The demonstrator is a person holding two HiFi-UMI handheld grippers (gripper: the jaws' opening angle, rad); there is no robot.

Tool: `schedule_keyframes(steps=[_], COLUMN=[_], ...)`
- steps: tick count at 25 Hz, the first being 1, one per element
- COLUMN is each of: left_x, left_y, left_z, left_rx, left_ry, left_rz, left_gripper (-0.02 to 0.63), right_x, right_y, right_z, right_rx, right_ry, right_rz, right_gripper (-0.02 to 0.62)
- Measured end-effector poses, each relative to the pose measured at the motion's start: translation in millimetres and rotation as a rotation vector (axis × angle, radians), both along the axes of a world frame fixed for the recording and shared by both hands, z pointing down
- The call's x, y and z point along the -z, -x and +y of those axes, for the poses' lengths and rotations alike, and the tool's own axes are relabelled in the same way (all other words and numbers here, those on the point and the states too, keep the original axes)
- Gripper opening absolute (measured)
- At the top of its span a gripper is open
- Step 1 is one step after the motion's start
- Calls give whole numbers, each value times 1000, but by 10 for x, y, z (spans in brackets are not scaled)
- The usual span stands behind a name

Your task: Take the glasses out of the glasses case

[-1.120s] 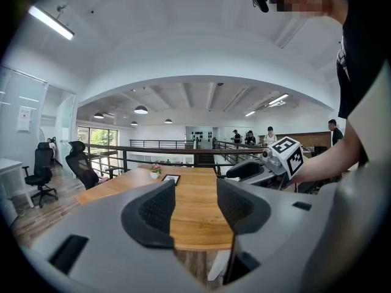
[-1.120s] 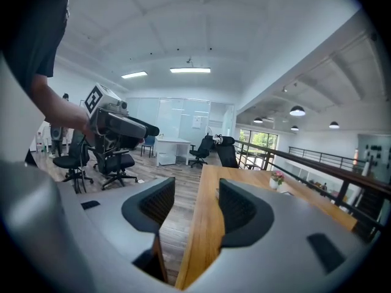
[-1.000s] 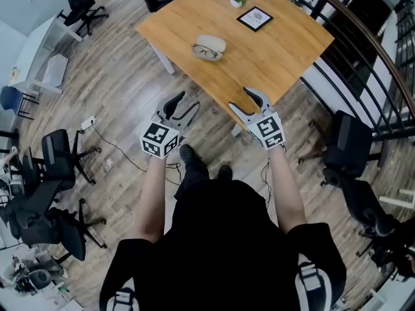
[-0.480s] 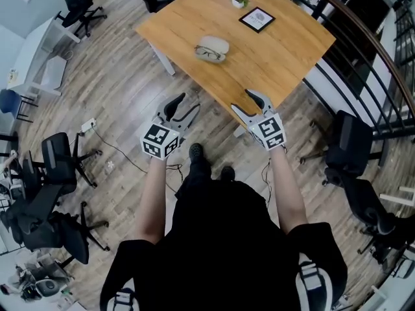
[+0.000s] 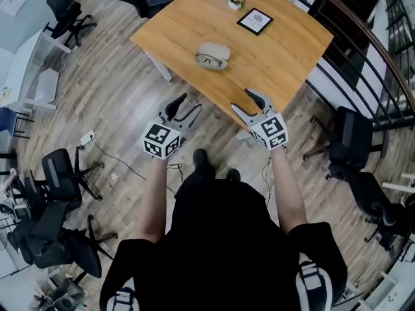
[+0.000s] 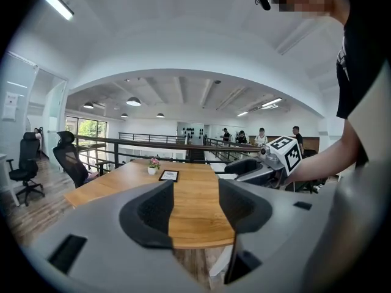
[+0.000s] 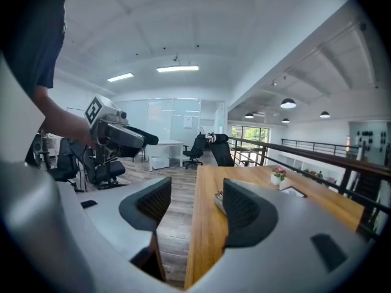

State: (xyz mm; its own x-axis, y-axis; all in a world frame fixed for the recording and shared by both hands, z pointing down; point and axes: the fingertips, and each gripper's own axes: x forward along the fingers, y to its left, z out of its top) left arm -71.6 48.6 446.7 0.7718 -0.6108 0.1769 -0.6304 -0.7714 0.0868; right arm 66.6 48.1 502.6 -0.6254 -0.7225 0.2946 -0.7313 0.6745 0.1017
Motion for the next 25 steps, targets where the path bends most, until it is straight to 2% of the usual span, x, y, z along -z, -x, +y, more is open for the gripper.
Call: schedule_keyframes(steps=[9,12,19,25], left_x=[-66,-86,-136,-183], left_y=[255,346,605,748], left_z=[-440,-533,-716,-851], left_rx=[-62,-81,-108,-111], left_ry=[22,27,42,57], left_rz=[7,11,12,15], left_gripper=[236,236,236,236], right_x=[-31,-42,-61,-89], right_y=[306,388,619,638], right_z=[-356,-439,-619,-728], right_rx=[-43,-62,-101,-153], right_ry=[10,13,16,10], right_rz=[-3,-6,8,17], right_gripper=[278,244,244,221])
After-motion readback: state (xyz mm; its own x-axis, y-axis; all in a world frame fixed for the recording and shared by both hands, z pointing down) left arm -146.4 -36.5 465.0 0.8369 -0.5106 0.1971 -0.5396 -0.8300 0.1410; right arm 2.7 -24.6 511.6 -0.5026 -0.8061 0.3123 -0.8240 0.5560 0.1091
